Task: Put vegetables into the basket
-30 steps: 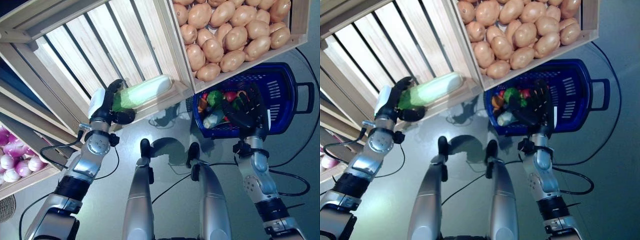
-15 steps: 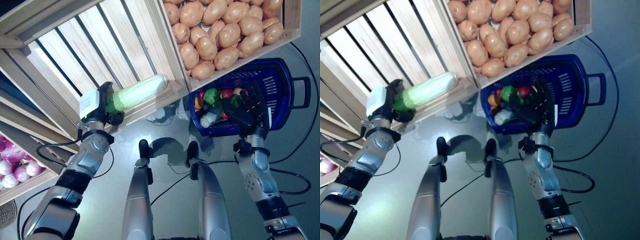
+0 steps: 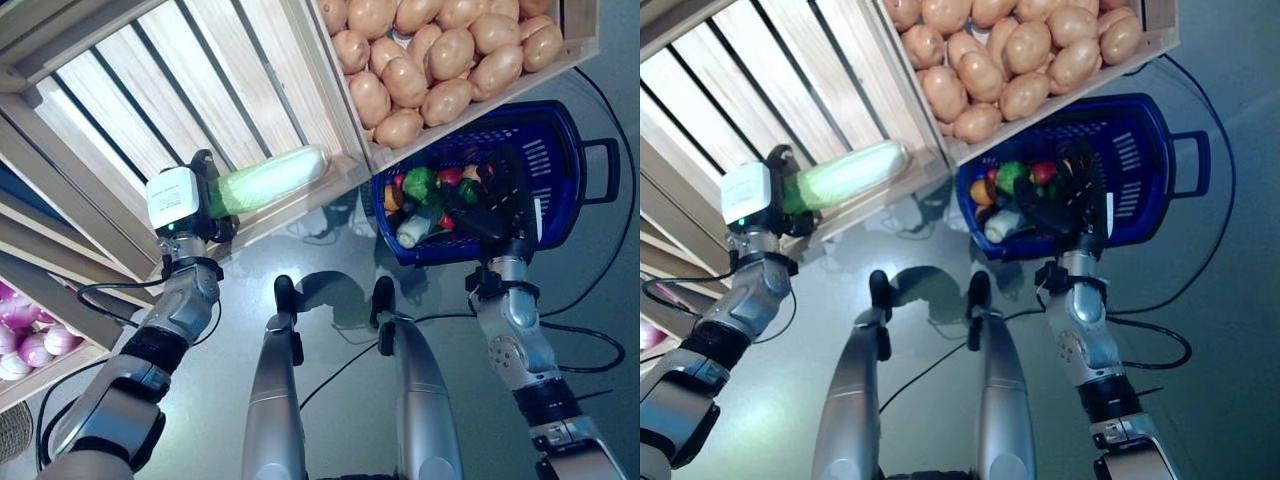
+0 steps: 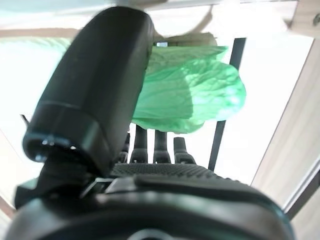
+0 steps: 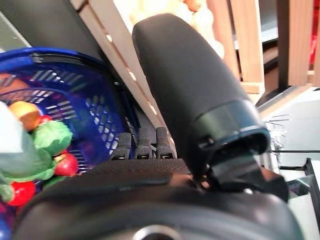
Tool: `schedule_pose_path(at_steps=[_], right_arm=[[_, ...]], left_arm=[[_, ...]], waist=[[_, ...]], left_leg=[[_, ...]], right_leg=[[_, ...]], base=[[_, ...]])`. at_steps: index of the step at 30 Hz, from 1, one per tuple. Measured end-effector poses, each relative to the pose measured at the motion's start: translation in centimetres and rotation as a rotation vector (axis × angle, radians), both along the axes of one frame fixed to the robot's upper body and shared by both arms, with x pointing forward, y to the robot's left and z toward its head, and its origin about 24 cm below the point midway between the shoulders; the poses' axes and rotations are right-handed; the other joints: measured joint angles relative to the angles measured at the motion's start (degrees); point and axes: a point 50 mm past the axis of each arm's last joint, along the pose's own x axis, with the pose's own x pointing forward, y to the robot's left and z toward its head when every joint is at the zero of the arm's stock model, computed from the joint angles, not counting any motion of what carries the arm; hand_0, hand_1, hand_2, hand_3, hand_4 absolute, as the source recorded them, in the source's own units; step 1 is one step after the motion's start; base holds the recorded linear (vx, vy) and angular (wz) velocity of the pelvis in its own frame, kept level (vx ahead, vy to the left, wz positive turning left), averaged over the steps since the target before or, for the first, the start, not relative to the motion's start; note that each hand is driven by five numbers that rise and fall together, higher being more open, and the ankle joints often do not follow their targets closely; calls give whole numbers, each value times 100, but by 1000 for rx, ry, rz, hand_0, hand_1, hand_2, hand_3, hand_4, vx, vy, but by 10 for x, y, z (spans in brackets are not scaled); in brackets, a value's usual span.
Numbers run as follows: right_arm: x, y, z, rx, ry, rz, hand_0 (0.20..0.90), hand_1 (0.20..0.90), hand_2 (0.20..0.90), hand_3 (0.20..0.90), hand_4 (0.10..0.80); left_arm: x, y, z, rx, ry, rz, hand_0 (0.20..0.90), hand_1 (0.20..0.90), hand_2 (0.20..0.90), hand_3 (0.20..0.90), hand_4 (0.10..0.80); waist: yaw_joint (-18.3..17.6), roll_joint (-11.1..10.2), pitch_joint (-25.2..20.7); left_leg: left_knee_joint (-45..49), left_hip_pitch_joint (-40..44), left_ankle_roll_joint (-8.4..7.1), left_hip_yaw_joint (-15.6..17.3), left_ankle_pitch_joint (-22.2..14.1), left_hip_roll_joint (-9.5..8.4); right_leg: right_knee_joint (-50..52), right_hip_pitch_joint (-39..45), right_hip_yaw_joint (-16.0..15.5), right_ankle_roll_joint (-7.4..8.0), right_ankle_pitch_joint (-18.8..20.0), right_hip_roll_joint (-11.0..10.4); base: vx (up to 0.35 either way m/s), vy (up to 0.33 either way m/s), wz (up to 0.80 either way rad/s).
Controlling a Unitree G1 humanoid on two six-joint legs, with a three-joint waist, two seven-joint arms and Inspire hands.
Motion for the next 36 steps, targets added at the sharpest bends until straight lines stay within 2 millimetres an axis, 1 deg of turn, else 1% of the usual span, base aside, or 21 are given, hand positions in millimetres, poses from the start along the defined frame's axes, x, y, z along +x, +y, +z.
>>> schedule_pose_path(at_steps=[4,11,16,22,29,36], right_arm=[[1,1,3,-1,-6,3,900,900,900,900,800],[3,2,7,-1,-18,7,900,900,900,900,800],[5,4,10,-3,-28,11,900,900,900,900,800],[7,5,15,-3,-41,14,900,900,900,900,800],[8,5,16,-3,-42,15,900,900,900,900,800],[8,5,15,-3,-38,16,900,900,900,900,800]], left_arm=[[4,1,11,9,-69,29,900,900,900,900,800],[6,-4,10,13,-96,37,900,900,900,900,800],[7,-5,16,31,-137,46,900,900,900,900,800],[8,-6,22,79,-157,44,900,900,900,900,800],[10,-7,26,113,-167,47,900,900,900,900,800],[10,-7,28,120,-178,47,900,900,900,900,800]], waist=[[-16,-3,0],[-24,-13,-3],[-15,-54,-1],[5,-90,-5],[13,-95,-6],[34,-95,-6]], left_leg=[[114,-180,-2,-15,-2,6],[160,-245,1,-35,-9,1],[232,-376,37,-45,-31,1],[302,-509,48,-56,-36,-5],[331,-579,45,-48,-48,-37],[318,-627,45,-55,-42,-54]], right_leg=[[64,-152,0,-5,7,2],[60,-178,-5,9,26,1],[67,-284,-1,15,58,6],[60,-383,11,62,90,5],[55,-469,110,85,110,2],[55,-521,116,85,110,0]], base=[[0,0,0],[0,0,0],[0,0,0],[0,0,0],[0,0,0],[0,0,0]])
